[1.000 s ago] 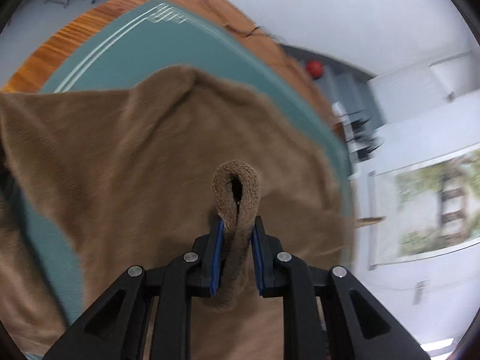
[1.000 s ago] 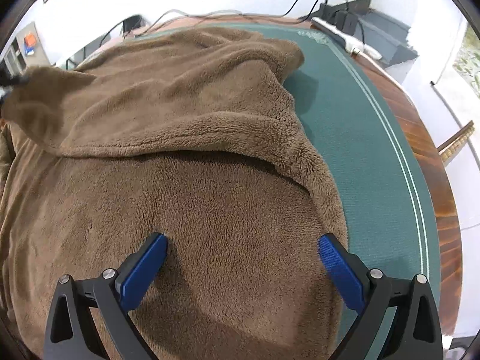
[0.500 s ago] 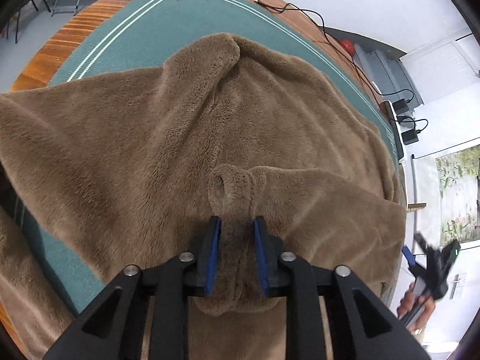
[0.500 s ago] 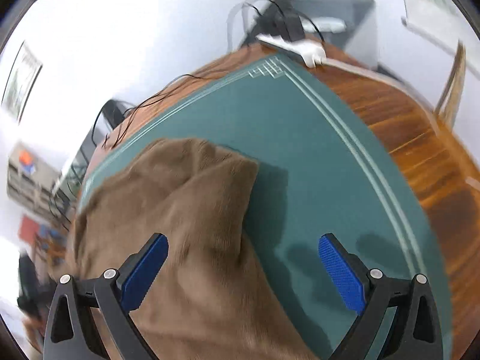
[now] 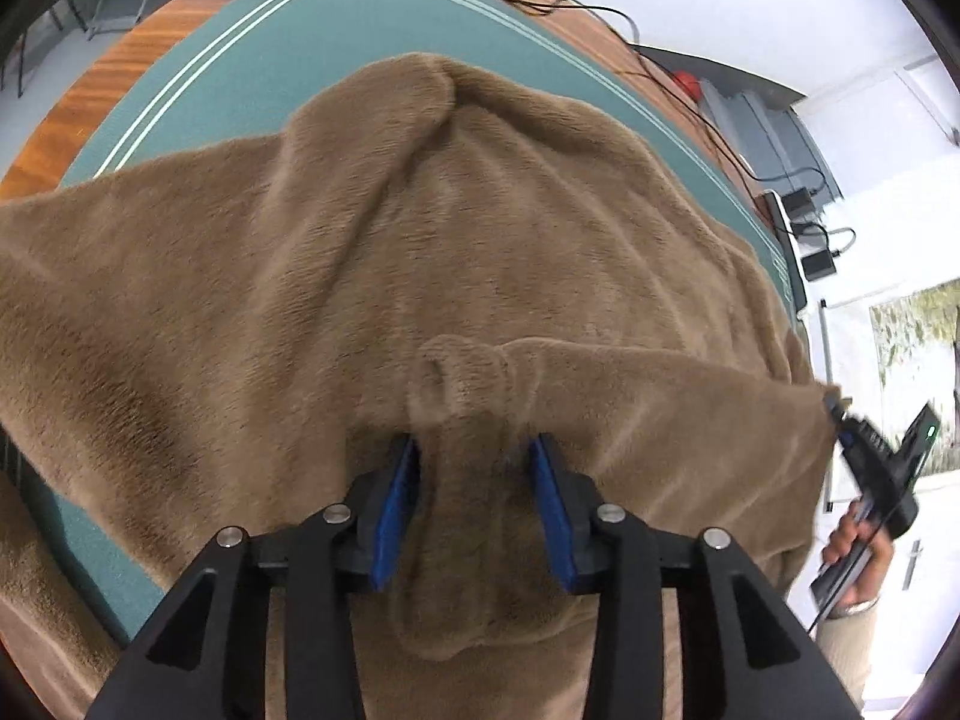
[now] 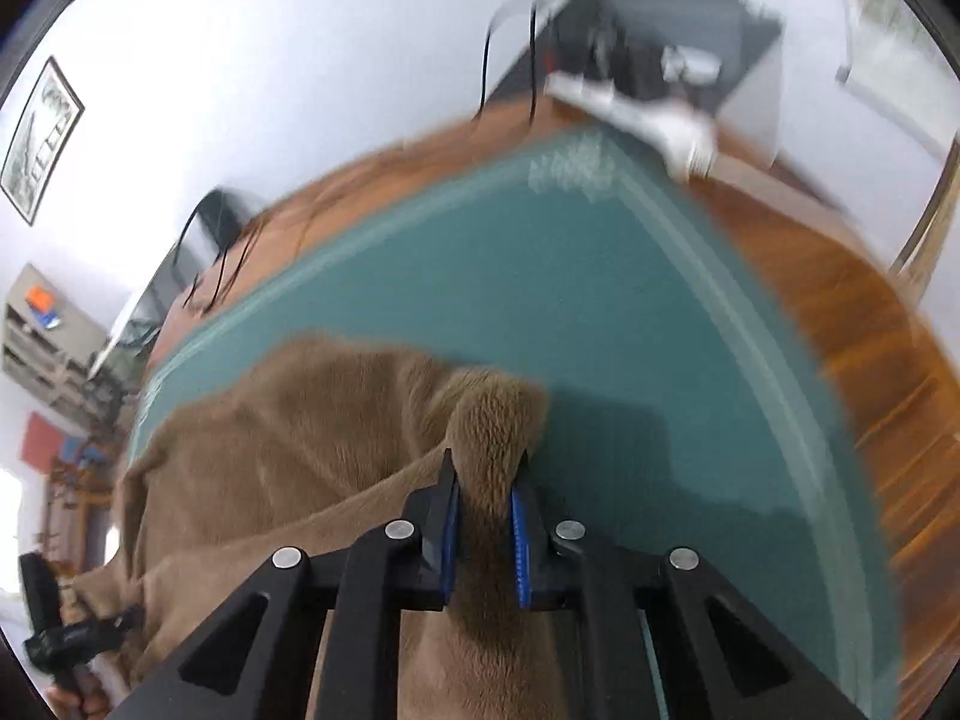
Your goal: Fold clothes
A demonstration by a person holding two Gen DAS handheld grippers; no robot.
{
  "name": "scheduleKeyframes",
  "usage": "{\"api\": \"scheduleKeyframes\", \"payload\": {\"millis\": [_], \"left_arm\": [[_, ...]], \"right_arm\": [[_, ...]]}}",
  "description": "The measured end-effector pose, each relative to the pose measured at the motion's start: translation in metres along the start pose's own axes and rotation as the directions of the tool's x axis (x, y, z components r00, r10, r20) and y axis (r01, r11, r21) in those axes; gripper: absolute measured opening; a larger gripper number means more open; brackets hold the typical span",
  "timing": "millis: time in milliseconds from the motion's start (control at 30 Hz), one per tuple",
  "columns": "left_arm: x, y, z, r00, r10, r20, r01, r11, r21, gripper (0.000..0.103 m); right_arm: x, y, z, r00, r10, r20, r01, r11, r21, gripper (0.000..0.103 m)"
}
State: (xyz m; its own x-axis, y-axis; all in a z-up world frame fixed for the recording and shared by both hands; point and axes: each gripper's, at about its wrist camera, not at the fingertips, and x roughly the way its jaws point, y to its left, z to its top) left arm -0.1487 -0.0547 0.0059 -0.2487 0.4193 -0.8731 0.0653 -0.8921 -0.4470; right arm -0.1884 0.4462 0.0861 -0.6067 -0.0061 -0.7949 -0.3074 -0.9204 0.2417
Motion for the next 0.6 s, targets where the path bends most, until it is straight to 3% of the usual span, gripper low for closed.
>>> {"api": "scheduleKeyframes", "payload": {"millis": [67,200,300,333,367,400,433,533,600], "left_arm": [[0.007,-0.006,0.001,1.000,0.010,0.002,-0.010,1.000,0.016,0.050],[0.010,-0.012,0.003,1.000,0.026,0.014,-0.026,0.999,0.036,0.056],[0.010,-0.014,0.006,0.999,0.035,0.010,-0.035,0.999,0.032,0.056],[0.009,-0.013,0.007,0.999,0.039,0.012,-0.039,0.999,0.028,0.056],[0.006,-0.012,0.007,0.999,0.050,0.021,-0.050,0.998,0.023,0.056],[0.002,-0.011,0.007,0.997,0.063,0.035,-0.064,0.998,0.021,0.056],[-0.002,-0.012,0.006,0.995,0.080,0.056,-0.081,0.997,0.021,0.056],[-0.020,-0.019,0.003,0.983,0.122,0.135,-0.129,0.991,0.045,0.056],[-0.026,-0.028,-0.001,0.980,0.118,0.162,-0.131,0.989,0.072,0.056]], "right_arm": [[0.002,0.003,0.004,0.998,-0.053,0.022,0.054,0.998,-0.021,0.015],[0.030,0.006,-0.007,0.989,-0.142,-0.034,0.138,0.985,-0.106,0.015],[0.036,0.004,-0.017,0.985,-0.160,-0.064,0.149,0.978,-0.147,0.021],[0.032,0.004,-0.017,0.983,-0.178,-0.051,0.169,0.974,-0.152,0.027],[0.026,0.004,-0.018,0.980,-0.198,-0.034,0.191,0.969,-0.155,0.049],[0.014,0.008,-0.020,0.978,-0.210,0.005,0.207,0.963,-0.173,0.080],[0.001,0.013,-0.023,0.975,-0.219,0.047,0.224,0.955,-0.192,0.088],[-0.039,0.027,-0.033,0.956,-0.238,0.173,0.276,0.929,-0.245,0.089],[-0.057,0.043,-0.048,0.968,-0.171,0.183,0.222,0.925,-0.309,0.089]]}}
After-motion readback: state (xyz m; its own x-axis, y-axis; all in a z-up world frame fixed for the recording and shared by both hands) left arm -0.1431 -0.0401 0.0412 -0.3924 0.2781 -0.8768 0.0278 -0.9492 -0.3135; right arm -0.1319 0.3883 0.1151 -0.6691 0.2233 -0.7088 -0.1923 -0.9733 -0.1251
